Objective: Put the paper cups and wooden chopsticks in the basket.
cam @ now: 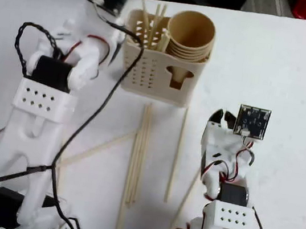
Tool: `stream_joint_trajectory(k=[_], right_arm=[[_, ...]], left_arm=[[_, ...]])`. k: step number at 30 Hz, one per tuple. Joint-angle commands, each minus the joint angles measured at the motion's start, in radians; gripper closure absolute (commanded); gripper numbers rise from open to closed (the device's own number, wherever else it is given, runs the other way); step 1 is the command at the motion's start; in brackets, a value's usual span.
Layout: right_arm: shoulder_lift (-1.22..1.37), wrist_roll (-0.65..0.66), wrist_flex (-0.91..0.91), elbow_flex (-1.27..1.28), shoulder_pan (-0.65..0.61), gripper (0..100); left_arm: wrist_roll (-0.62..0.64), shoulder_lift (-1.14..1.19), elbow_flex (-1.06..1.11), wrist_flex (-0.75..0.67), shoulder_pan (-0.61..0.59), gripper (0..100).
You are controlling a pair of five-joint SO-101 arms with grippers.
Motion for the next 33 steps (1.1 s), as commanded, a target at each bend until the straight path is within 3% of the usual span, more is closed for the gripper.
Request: stream_joint_trajectory(k=[1, 8, 13, 20, 23, 28, 33], right_arm=[[-0.018, 0.011, -0.019, -0.009, -0.008, 94.2], [-0.019, 0.011, -0.019, -0.009, -0.012, 94.2], [-0.019, 0.011, -0.019, -0.009, -0.012, 94.2], [-0.019, 0.011, -0.019, -0.009, -0.010, 94.2], [-0.019, 0.011, -0.019, -0.009, -0.010, 94.2], [-0.019, 0.011, -0.019, -0.009, -0.012, 94.2], [-0.019, 0.011, -0.019, -0.009, -0.010, 94.2]], left_arm=[[0.081, -0.044, -0.037, -0.199, 0.013, 98], [0.147, -0.035, -0.028, -0.436, 0.058, 98], [0.144, 0.102, -0.074, -0.483, 0.124, 98], [0.143, 0.292, -0.160, -0.477, 0.101, 98], [0.143, 0.297, -0.169, -0.387, 0.084, 96], [0.143, 0.262, -0.230, -0.114, 0.068, 79], [0.143, 0.217, -0.311, 0.117, 0.050, 78]])
